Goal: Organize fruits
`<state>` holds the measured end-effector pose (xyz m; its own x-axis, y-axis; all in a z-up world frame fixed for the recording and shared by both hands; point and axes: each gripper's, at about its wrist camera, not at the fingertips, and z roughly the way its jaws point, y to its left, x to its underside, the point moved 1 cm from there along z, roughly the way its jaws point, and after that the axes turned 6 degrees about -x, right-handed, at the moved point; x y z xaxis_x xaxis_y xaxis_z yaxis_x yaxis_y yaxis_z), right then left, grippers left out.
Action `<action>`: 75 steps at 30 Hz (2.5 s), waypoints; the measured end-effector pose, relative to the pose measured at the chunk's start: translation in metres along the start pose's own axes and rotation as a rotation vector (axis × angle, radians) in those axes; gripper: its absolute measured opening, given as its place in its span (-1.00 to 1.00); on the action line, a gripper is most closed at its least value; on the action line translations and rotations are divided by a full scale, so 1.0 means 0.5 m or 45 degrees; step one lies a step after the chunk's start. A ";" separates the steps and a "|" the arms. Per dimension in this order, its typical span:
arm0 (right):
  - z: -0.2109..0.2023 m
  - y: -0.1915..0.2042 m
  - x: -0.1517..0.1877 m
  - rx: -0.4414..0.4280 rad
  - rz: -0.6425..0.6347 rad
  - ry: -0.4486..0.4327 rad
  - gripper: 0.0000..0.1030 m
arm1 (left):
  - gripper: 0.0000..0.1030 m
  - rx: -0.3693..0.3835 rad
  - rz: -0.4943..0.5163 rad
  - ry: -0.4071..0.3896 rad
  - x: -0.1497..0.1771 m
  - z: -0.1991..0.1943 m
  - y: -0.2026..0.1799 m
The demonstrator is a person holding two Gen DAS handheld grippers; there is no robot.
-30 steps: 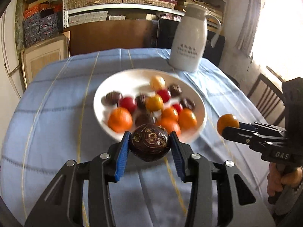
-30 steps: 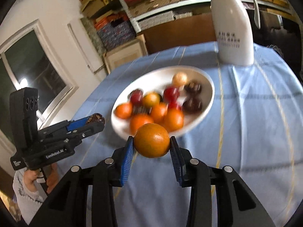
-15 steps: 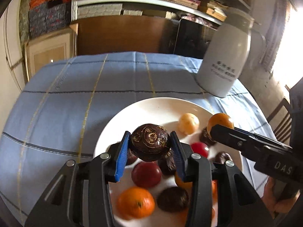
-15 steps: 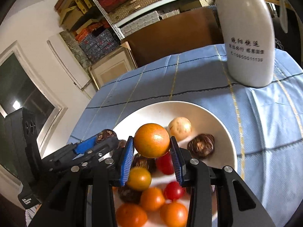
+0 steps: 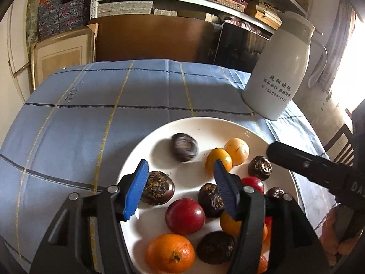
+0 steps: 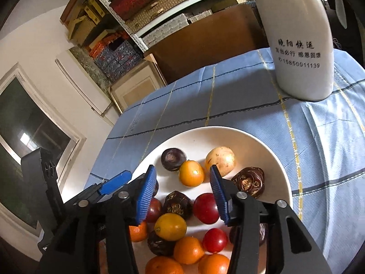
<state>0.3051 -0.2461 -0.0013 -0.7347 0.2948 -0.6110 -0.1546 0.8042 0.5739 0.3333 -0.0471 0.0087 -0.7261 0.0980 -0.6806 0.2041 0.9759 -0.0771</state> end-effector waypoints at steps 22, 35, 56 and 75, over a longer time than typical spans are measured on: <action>-0.236 0.048 0.250 0.366 -0.296 -0.301 0.93 | 0.90 -0.276 -0.060 -0.225 0.269 -0.247 0.005; -0.219 0.085 0.280 0.413 -0.401 -0.238 0.93 | 0.90 -0.304 0.037 -0.288 0.286 -0.285 -0.025; -0.229 0.119 0.312 0.422 -0.492 -0.250 0.93 | 0.91 -0.357 0.072 -0.277 0.287 -0.286 -0.040; -0.236 0.103 0.312 0.404 -0.432 -0.238 0.93 | 0.91 -0.263 0.086 -0.261 0.291 -0.284 -0.043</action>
<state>0.1044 -0.2195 -0.0025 -0.5423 0.0532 -0.8385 -0.1349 0.9795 0.1494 0.1301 -0.0262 0.0150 -0.5634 0.1432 -0.8137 0.0939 0.9896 0.1091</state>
